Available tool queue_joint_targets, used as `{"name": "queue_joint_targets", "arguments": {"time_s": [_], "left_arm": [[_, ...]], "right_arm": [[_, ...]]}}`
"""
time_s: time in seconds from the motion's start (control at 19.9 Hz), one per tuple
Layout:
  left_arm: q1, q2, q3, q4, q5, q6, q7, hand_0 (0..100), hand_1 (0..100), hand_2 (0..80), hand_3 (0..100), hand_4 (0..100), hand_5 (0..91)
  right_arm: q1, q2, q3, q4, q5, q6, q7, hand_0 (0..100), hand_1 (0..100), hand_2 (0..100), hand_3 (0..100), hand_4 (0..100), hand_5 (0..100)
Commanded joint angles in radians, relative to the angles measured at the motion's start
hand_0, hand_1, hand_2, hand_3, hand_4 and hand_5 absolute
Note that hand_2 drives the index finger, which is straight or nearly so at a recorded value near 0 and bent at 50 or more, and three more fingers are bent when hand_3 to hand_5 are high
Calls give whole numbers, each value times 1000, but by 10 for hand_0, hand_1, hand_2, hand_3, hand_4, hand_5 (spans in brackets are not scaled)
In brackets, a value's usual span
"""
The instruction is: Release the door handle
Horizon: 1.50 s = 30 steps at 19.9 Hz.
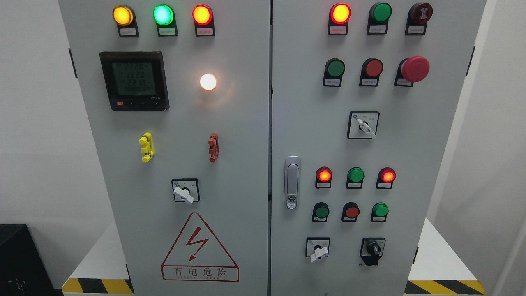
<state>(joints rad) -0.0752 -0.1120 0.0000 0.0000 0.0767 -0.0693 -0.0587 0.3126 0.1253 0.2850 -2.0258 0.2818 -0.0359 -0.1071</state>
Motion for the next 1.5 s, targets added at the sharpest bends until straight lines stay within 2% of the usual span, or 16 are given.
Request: {"name": "queue_joint_targets", "arguments": {"time_s": [0.0,0.55,0.75,1.45], "left_arm": [[0,0,-21,-20,0,0,0,0,0,22,89,13,0],[0,0,-21,-20,0,0,0,0,0,22,89,13,0],[0,0,-21,-20,0,0,0,0,0,22,88,12,0],[0,0,-21,-20,0,0,0,0,0,24,89,13,0]], "right_arm": [[2,-6,63,15,-35,1,1,350,228,0,0,0,0],[-15,-6,65,27,-33,1,4,327,272,0,0,0,0],[-15,-6,69,27,-33,1,15,335,276,0,0,0,0],[-21,-6,74,19,-32,-1,15,364,304,0,0,0,0]]}}
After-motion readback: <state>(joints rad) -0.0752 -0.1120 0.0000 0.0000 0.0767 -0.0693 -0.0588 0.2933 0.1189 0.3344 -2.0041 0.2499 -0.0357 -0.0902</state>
